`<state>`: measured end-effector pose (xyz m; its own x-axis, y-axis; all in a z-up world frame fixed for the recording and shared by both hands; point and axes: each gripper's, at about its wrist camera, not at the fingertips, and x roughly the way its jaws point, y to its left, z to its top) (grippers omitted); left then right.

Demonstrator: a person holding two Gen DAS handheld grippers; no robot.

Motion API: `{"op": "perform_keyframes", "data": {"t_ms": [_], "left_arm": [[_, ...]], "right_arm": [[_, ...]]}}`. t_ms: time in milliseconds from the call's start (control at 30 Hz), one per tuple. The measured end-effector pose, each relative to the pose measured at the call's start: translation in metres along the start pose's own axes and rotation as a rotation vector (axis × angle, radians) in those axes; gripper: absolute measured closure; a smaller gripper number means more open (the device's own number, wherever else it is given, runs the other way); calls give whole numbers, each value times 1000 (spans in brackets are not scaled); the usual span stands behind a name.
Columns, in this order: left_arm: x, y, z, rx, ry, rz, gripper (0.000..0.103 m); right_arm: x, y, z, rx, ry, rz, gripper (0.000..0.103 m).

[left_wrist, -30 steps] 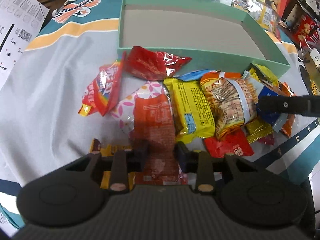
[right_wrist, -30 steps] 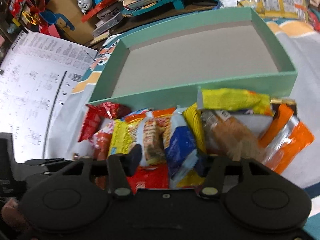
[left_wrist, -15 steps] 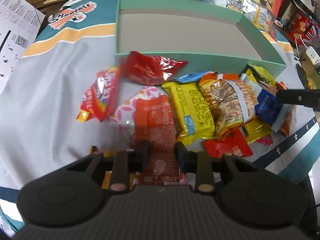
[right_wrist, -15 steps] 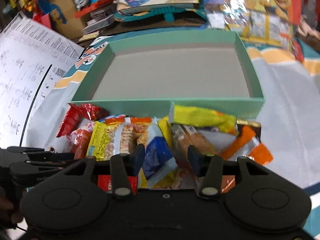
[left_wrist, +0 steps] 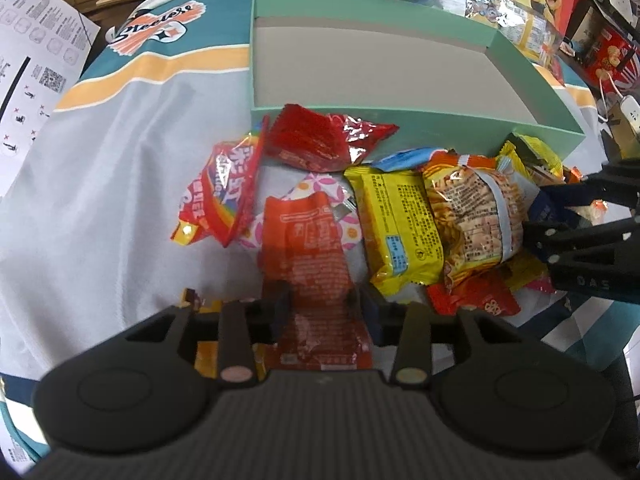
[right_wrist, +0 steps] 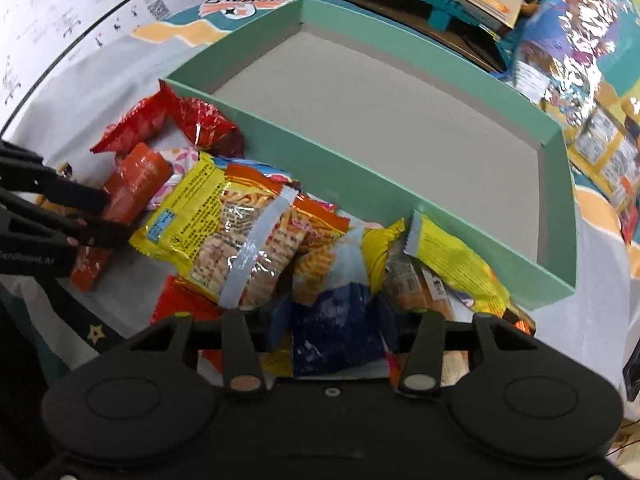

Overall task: Organize snacks
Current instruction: 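Lift both packets and lower them into the green tray, opening both grippers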

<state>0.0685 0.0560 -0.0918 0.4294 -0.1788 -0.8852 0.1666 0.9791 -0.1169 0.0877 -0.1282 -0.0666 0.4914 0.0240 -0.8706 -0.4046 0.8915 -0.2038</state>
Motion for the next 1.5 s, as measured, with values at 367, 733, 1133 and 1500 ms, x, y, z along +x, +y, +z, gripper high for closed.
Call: {"op": "perform_keyframes", "data": {"t_ms": [367,733,1133,1500], "left_arm": [[-3,5,0,-17,-21,7,77],[-42,-11,5,7,-96,-16,78],[-57,-21,74,54,-197,-26,77],[9,-10,197,45,-196,54,77]], "right_arm": [[7,-11,-13,97,-47,13,73],[-14,-50,-33,313,-77,123,89],[-43,-96,4,427,-164,192,89],[10,-157,111,475,-164,156,89]]}}
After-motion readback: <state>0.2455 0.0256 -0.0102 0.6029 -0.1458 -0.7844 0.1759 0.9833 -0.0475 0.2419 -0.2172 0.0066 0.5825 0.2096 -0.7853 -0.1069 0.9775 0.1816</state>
